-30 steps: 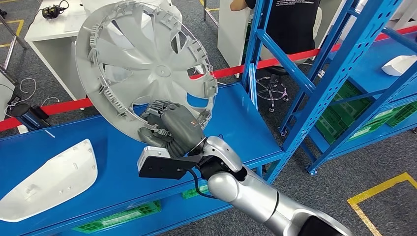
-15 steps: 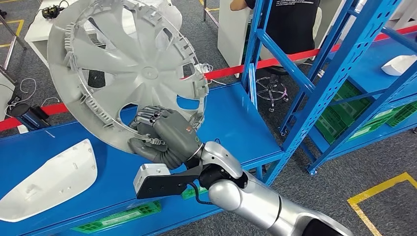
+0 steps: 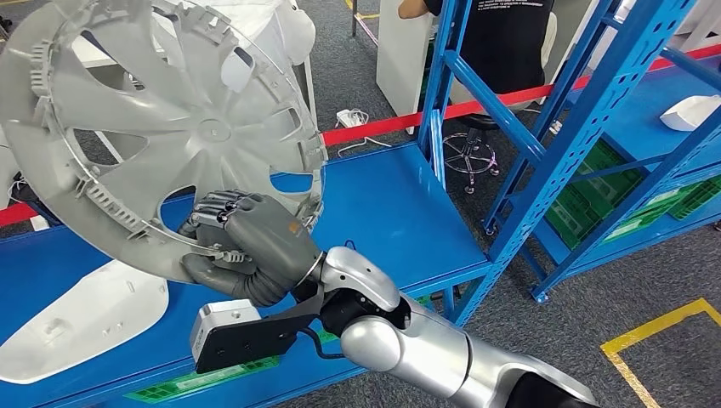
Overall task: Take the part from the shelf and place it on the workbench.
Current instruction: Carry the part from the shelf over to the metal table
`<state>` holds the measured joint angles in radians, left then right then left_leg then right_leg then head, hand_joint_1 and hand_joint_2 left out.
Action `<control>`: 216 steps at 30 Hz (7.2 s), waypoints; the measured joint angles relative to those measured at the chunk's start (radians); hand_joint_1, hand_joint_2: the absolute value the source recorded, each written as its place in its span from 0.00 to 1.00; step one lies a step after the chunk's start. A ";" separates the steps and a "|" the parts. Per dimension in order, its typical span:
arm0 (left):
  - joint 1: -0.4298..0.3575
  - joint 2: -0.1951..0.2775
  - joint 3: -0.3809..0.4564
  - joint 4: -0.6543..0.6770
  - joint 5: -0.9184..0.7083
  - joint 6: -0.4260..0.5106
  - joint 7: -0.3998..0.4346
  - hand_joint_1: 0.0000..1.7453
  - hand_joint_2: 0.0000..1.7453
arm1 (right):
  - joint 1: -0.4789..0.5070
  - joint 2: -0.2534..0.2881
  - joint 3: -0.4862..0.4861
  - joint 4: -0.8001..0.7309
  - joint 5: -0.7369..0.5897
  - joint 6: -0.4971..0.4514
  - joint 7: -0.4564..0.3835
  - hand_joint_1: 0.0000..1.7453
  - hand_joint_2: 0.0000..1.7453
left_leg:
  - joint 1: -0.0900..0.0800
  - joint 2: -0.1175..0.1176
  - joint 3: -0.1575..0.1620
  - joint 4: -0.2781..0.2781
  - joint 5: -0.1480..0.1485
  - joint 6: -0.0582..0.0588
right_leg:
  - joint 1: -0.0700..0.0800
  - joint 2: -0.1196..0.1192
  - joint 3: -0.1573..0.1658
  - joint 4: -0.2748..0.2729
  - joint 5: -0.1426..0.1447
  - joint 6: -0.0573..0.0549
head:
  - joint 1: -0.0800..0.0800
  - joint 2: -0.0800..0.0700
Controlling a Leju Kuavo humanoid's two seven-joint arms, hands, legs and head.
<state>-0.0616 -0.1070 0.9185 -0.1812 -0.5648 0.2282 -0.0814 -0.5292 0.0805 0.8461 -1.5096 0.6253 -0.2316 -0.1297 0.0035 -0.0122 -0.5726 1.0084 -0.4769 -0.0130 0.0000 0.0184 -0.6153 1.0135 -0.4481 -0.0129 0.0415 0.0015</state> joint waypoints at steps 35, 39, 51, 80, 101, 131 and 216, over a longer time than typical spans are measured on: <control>-0.009 -0.011 0.026 -0.003 -0.047 -0.031 -0.008 0.00 1.00 | 0.002 -0.003 0.032 -0.019 0.068 0.017 0.075 1.00 1.00 | 0.007 0.011 -0.122 0.216 -0.116 -0.042 | -0.010 -0.015 0.010 0.016 -0.022 -0.039 | 0.009 0.000; -0.010 -0.010 0.025 -0.005 -0.055 -0.042 -0.009 0.00 1.00 | 0.006 -0.003 0.032 -0.019 0.079 0.020 0.079 1.00 1.00 | 0.008 0.011 -0.057 0.223 -0.096 -0.044 | -0.009 -0.015 -0.034 0.020 0.011 -0.034 | 0.009 0.000; -0.014 -0.008 0.018 -0.011 -0.068 -0.052 -0.012 0.00 1.00 | 0.012 -0.009 0.022 -0.020 0.086 0.023 0.079 1.00 1.00 | 0.002 0.017 0.008 -0.007 0.007 0.024 | -0.010 -0.014 -0.133 0.261 -0.143 0.025 | 0.013 0.000; -0.011 -0.001 -0.006 -0.016 -0.091 -0.055 -0.051 0.00 1.00 | 0.114 -0.017 -0.047 -0.075 0.183 0.042 0.043 1.00 1.00 | 0.006 0.018 0.030 -0.007 -0.011 0.023 | -0.010 -0.018 -0.119 0.142 -0.082 0.028 | 0.016 0.000; -0.012 0.012 -0.008 -0.017 -0.129 -0.072 -0.036 0.00 1.00 | 0.139 -0.031 -0.103 -0.065 0.181 -0.003 0.019 1.00 1.00 | 0.009 0.013 -0.035 0.209 -0.035 -0.039 | -0.003 -0.025 -0.044 0.002 0.039 -0.020 | 0.013 0.000; -0.032 0.012 -0.049 -0.017 -0.178 -0.075 -0.011 0.00 1.00 | 0.156 -0.072 -0.140 -0.066 0.165 -0.062 0.025 1.00 1.00 | 0.006 0.014 -0.063 0.242 -0.051 -0.034 | 0.000 -0.024 -0.045 0.002 0.039 -0.023 | 0.013 0.000; -0.045 0.020 -0.042 -0.014 -0.213 -0.095 -0.035 0.00 1.00 | 0.164 -0.106 -0.122 -0.043 0.245 -0.096 0.034 1.00 1.00 | 0.000 -0.019 -0.118 0.020 0.100 -0.014 | -0.011 0.014 0.129 0.001 -0.127 -0.006 | 0.014 0.000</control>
<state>-0.1067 -0.0873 0.8763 -0.1951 -0.7780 0.1332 -0.1168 -0.3654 -0.0258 0.7237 -1.5531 0.8699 -0.3272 -0.0954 0.0032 -0.0308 -0.6906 1.0284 -0.3767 -0.0266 -0.0106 0.0325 -0.4863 1.0148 -0.5752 -0.0187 0.0552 0.0015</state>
